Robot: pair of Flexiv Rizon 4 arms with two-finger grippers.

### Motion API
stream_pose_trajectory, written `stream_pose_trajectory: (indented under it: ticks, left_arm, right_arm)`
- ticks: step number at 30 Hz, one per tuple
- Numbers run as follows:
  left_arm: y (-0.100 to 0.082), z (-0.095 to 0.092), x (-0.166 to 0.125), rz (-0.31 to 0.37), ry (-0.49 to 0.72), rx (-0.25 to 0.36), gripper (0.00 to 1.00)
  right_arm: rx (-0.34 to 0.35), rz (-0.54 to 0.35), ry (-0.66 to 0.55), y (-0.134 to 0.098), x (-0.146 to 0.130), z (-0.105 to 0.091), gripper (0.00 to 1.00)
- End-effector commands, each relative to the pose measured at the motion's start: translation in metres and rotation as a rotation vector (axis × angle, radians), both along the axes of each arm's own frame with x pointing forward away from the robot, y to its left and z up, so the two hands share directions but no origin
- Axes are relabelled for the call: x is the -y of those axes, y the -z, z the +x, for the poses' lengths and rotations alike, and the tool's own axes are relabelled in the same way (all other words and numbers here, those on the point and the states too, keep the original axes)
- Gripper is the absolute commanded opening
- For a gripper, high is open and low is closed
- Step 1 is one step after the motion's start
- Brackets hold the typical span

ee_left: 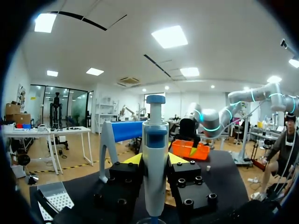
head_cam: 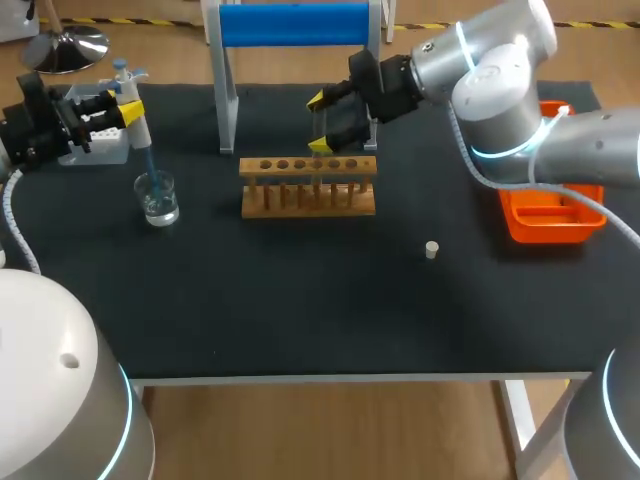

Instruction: Invert the test tube, pick up the pipette, mount the tip to pipette, aspirate from beaker and dispense into the tube, eject the tip, return the pipette, and cap with the stopper.

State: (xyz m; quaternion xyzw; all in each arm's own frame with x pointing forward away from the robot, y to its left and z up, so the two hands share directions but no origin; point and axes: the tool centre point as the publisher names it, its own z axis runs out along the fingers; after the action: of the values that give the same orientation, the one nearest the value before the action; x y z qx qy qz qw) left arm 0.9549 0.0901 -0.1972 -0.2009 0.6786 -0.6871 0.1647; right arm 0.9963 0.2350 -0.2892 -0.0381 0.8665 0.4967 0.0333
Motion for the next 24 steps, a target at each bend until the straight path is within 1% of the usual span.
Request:
stream_pose_trajectory:
  ticks: [1, 5, 24]
  left_arm:
    - [-0.0003, 0.0001, -0.0008, -0.001, 0.003, 0.0, 0.0]
    - [-0.0003, 0.0001, -0.0008, -0.001, 0.003, 0.0, 0.0]
    - [-0.0003, 0.0001, -0.0008, -0.001, 0.003, 0.0, 0.0]
  right_arm:
    - [0.008, -0.007, 0.012, 0.003, -0.0014, -0.0036, 1.0]
    - [0.021, -0.017, 0.02, 0.0052, -0.0028, -0.0028, 1.0]
    - [0.039, -0.033, 0.036, 0.0102, -0.004, -0.0008, 1.0]
